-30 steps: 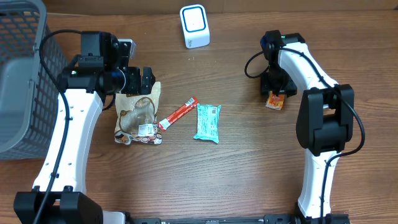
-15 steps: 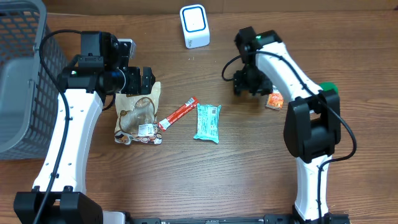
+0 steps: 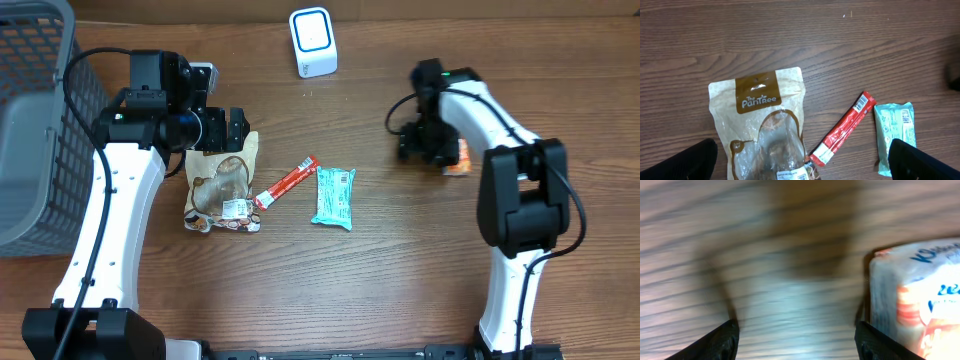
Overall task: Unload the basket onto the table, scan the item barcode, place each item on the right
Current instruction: 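Move the right gripper left to the mint-green wipe pack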
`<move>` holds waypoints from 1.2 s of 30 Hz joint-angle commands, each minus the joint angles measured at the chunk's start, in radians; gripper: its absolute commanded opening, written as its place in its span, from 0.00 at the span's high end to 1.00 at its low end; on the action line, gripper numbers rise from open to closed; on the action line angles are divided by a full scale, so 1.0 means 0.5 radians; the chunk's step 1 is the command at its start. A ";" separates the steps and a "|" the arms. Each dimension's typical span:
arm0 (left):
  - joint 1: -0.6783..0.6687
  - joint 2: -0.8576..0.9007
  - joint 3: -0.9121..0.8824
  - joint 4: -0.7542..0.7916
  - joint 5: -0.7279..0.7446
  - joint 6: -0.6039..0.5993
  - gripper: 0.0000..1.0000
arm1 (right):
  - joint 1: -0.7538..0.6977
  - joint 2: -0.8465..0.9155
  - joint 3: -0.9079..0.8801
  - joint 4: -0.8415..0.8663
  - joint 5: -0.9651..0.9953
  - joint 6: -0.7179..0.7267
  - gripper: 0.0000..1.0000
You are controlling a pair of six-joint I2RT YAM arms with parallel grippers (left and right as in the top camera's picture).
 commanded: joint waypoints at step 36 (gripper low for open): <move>0.000 0.018 0.015 0.008 0.017 -0.021 0.00 | 1.443 -0.777 -1.211 1.543 -0.327 0.556 0.13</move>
